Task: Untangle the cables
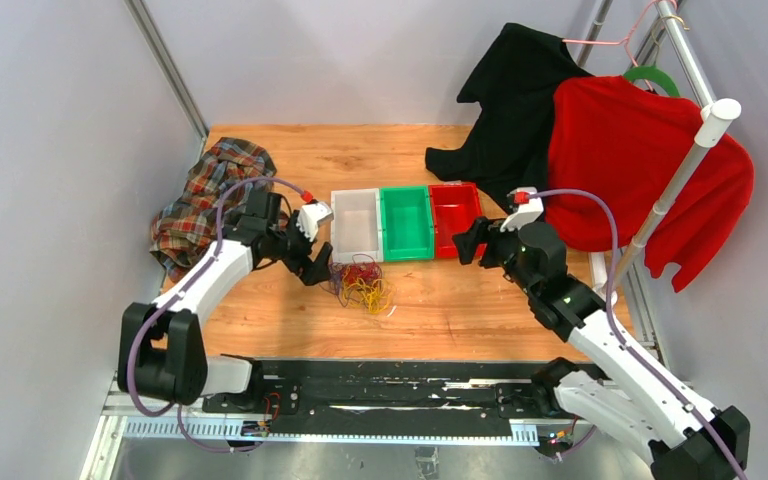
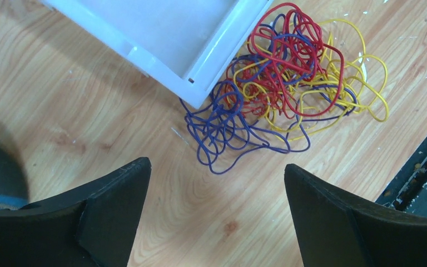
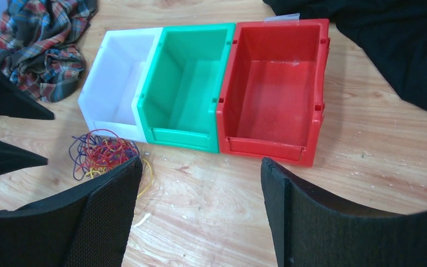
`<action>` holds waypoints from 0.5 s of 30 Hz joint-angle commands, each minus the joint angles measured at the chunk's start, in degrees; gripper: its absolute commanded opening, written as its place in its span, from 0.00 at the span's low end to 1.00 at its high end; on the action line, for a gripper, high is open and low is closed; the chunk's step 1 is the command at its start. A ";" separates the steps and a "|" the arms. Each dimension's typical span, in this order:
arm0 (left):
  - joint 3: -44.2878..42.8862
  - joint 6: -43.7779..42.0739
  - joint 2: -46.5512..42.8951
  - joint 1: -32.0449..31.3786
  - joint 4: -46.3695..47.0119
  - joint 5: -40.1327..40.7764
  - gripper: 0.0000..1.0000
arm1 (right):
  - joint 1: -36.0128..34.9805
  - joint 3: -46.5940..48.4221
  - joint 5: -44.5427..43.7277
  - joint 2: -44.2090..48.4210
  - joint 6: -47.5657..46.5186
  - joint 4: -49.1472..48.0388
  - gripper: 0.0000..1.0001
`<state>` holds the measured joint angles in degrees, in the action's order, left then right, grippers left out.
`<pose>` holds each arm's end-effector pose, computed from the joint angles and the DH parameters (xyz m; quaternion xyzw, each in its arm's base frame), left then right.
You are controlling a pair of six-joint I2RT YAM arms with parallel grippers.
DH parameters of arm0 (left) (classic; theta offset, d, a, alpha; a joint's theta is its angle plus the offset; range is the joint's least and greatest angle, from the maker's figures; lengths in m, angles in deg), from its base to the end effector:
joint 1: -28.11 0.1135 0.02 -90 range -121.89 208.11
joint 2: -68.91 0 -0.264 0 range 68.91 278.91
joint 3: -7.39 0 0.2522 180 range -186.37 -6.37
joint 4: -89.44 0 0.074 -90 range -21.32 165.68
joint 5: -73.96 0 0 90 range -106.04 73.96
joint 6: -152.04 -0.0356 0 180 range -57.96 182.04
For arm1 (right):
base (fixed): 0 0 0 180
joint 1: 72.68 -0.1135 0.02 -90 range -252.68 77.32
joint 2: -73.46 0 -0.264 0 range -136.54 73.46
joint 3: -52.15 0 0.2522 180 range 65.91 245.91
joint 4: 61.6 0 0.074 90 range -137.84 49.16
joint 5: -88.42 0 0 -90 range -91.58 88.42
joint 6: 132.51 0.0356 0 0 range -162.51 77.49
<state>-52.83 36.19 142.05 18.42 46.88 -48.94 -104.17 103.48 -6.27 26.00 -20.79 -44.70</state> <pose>0.2413 -0.0608 0.2242 0.3595 0.8465 -0.2277 0.3197 0.1719 0.1019 0.3004 -0.0412 0.7814 0.2498 0.5703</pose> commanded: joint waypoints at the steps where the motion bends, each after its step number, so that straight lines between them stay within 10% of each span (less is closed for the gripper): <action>1: -4.48 -2.94 5.00 -0.89 0.20 -3.09 0.93 | -0.59 1.92 0.85 -2.84 0.48 1.45 0.78; 15: -10.00 -5.61 16.08 -2.74 -2.42 -7.50 0.58 | -8.41 7.65 3.10 -14.59 -6.00 2.97 0.66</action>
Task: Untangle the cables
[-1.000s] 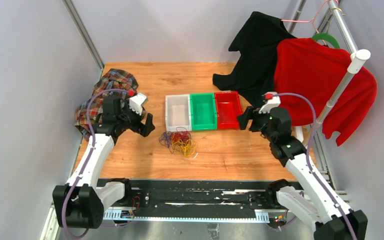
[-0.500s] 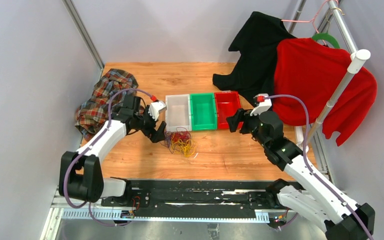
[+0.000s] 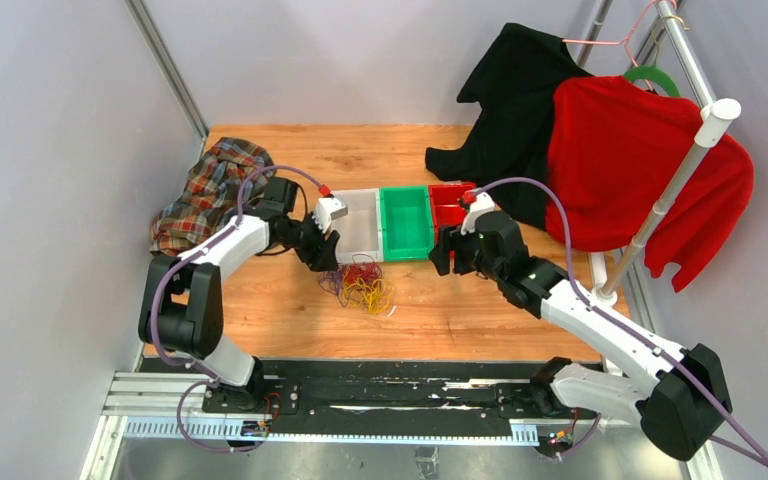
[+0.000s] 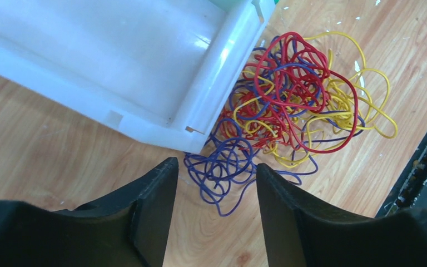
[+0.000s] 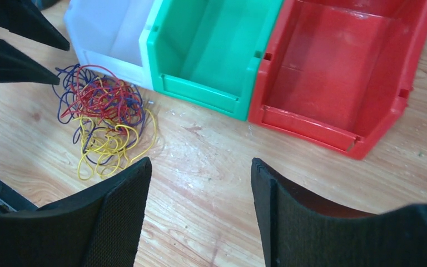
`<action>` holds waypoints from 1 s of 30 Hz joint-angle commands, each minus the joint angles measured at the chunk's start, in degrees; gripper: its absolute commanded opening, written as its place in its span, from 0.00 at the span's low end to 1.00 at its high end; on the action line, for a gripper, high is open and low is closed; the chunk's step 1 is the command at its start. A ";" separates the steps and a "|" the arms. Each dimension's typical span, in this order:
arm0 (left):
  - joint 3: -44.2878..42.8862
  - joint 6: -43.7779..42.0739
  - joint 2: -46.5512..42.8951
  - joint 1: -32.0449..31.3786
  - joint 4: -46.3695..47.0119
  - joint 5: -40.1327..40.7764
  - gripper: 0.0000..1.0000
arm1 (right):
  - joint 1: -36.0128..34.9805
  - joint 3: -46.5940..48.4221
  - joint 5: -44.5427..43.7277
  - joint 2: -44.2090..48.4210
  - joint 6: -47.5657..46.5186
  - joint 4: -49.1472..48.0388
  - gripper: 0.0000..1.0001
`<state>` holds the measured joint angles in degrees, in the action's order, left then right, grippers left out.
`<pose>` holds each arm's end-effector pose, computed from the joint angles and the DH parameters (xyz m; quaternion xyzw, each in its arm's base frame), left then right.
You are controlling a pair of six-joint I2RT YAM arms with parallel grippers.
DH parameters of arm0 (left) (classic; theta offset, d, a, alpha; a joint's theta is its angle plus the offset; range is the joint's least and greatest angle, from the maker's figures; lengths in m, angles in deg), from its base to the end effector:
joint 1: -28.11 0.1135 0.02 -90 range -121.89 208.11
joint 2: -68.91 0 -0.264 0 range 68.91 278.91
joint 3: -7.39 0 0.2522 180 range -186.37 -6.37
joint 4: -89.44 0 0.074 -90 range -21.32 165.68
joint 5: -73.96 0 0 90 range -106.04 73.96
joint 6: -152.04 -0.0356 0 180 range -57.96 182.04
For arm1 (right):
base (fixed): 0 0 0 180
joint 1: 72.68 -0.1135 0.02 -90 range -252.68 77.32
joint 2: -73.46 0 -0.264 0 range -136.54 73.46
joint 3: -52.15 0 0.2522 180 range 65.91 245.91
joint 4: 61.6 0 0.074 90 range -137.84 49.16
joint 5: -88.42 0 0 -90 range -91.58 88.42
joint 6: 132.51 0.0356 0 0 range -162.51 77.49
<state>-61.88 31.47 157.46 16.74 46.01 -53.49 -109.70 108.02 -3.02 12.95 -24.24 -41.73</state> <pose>0.2881 -0.0800 0.2033 0.4001 0.8323 -0.2703 0.2723 0.1931 0.1445 0.2774 -0.1303 0.8309 0.2416 0.4840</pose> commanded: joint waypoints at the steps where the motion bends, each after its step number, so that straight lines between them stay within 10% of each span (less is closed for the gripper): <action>1: -0.80 -0.69 0.59 -1.24 -1.73 -3.36 0.55 | -3.68 3.52 -0.83 -2.00 -3.06 0.33 0.65; 15: -4.26 1.33 -2.56 -2.80 -7.38 -1.59 0.01 | -10.34 7.01 -3.38 -4.60 -3.99 0.13 0.47; 30: -16.84 15.44 -17.11 -2.86 -22.85 0.69 0.01 | -22.73 14.50 -6.19 -14.95 -3.17 -17.42 0.76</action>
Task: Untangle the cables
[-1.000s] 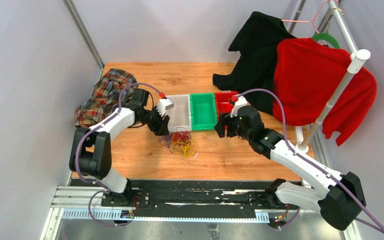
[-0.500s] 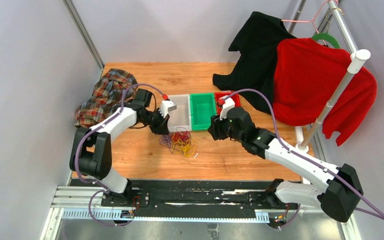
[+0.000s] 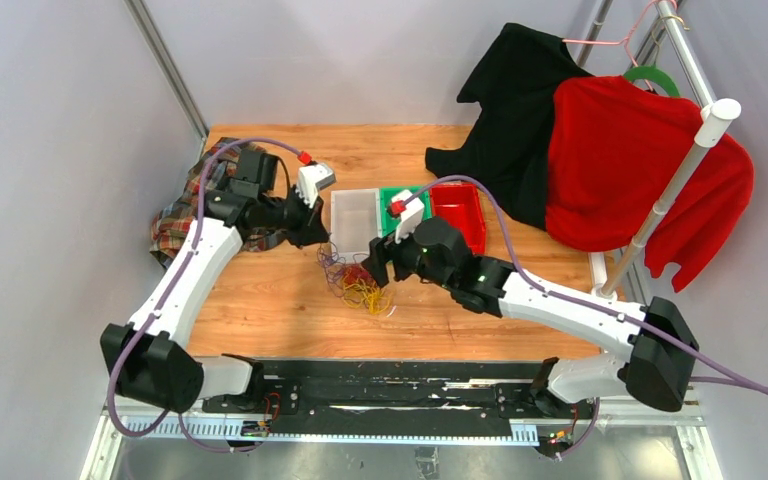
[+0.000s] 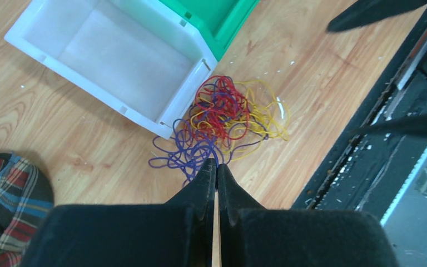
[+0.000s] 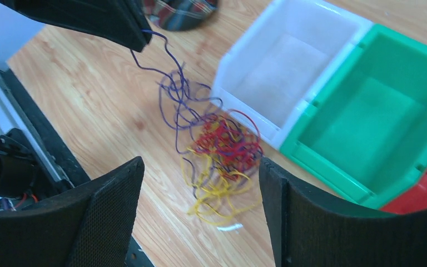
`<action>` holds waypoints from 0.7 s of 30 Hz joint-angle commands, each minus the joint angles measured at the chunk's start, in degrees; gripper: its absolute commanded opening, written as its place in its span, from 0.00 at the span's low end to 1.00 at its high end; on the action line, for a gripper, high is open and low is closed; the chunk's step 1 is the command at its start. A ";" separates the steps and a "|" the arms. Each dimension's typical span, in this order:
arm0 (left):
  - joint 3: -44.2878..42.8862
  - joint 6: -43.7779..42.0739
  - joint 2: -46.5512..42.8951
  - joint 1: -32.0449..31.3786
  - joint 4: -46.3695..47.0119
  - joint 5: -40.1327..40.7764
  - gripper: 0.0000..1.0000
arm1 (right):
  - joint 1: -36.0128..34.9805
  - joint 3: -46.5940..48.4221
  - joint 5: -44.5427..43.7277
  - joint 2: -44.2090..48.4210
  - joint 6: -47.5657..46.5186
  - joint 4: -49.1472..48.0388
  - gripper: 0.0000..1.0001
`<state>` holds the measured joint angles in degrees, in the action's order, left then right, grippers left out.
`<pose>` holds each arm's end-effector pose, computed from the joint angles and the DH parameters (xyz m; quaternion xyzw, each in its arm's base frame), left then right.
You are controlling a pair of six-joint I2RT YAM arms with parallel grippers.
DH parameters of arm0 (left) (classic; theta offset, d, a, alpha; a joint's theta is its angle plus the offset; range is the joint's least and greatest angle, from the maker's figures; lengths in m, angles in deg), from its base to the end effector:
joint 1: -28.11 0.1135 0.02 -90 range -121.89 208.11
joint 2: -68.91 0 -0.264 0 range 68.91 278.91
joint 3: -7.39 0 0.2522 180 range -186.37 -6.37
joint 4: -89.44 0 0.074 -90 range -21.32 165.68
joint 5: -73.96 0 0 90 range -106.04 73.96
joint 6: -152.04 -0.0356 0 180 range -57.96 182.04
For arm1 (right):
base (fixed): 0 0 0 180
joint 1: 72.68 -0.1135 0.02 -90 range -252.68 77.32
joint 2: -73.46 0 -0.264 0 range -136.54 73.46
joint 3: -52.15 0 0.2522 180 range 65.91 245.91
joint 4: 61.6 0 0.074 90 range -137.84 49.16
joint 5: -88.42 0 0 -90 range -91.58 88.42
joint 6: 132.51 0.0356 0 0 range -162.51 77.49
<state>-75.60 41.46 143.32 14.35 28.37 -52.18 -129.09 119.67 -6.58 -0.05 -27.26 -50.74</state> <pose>0.2485 -0.0825 0.3239 0.3610 0.8306 -0.2750 0.3226 0.1689 0.2487 0.3086 -0.2577 0.7602 0.3201 0.5032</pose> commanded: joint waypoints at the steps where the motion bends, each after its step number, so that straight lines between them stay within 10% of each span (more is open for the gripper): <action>1: -4.03 6.37 -3.89 -0.47 -5.68 -1.26 0.01 | -4.09 3.57 -3.16 -2.78 -0.46 -9.35 0.76; 21: -13.11 16.30 -9.37 -0.48 -9.37 -7.91 0.01 | -6.00 10.09 -8.97 -15.66 3.52 -22.52 0.65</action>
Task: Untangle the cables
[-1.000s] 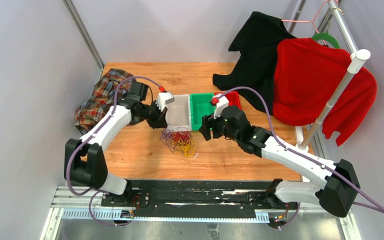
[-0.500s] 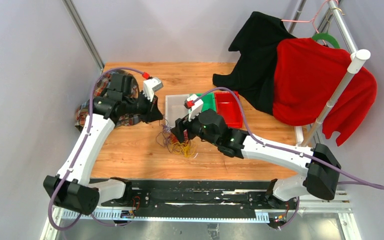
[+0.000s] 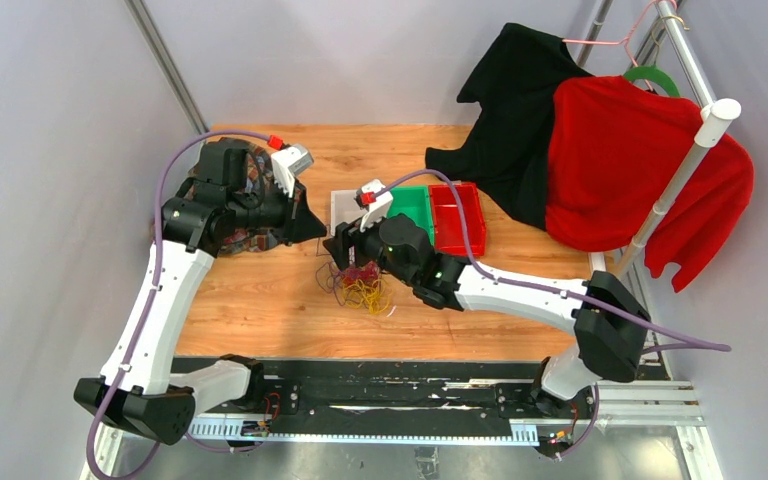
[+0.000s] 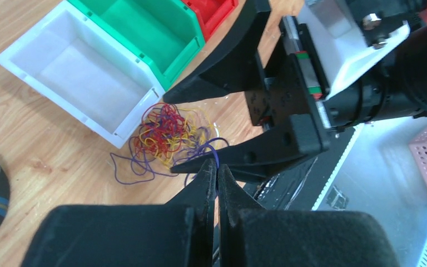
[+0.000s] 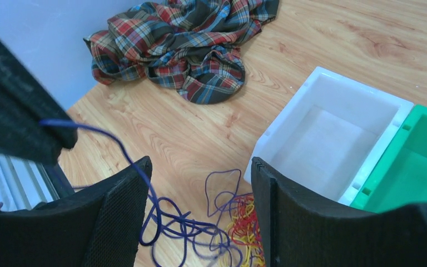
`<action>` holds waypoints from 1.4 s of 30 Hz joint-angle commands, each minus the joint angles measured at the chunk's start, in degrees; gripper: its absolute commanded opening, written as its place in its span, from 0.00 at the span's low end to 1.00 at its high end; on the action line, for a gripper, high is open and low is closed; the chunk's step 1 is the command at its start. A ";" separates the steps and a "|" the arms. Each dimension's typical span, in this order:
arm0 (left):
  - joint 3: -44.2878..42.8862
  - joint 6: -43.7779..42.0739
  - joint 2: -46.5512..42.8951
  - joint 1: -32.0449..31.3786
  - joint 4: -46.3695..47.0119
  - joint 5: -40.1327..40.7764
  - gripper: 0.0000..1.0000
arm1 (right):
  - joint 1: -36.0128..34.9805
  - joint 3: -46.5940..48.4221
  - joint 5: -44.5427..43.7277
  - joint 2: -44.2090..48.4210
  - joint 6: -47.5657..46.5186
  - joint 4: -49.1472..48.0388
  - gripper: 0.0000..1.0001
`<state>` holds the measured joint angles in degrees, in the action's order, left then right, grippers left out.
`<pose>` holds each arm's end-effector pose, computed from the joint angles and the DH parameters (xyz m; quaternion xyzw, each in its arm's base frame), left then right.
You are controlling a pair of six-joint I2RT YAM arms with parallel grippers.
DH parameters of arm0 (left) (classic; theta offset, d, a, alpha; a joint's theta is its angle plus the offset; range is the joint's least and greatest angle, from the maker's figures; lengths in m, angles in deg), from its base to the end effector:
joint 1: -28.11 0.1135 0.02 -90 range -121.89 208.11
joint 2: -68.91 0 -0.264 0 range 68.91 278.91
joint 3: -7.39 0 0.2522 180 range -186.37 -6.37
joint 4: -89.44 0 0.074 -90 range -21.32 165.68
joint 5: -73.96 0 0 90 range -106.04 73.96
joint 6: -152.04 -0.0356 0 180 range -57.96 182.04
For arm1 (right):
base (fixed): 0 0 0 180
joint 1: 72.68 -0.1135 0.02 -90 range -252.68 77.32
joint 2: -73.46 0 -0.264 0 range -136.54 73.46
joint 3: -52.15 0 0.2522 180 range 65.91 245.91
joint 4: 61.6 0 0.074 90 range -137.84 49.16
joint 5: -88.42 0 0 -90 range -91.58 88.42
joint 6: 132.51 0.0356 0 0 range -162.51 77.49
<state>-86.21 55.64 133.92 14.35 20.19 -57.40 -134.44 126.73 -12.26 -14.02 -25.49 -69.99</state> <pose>0.1948 -0.0719 0.4078 0.2939 0.8113 -0.3453 0.3691 0.1775 0.3166 0.3124 -0.2199 0.7002 0.3760 0.5657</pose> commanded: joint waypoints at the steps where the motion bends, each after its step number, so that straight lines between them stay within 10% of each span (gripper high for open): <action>1: -3.10 2.68 0.25 -0.48 -1.20 -3.41 0.01 | -0.58 3.15 -3.65 -2.11 2.03 -3.35 0.64; 27: -51.81 6.77 14.15 -0.57 -5.03 3.33 0.00 | -0.63 -17.54 -5.28 -0.82 11.03 -6.23 0.54; 42: -40.31 4.99 15.77 -8.64 -5.18 2.23 0.01 | -0.29 -12.06 -10.25 23.28 -1.57 7.00 0.73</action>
<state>-129.15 62.20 149.11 10.18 15.51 -55.65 -134.44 111.19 -18.23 4.43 -21.12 -68.53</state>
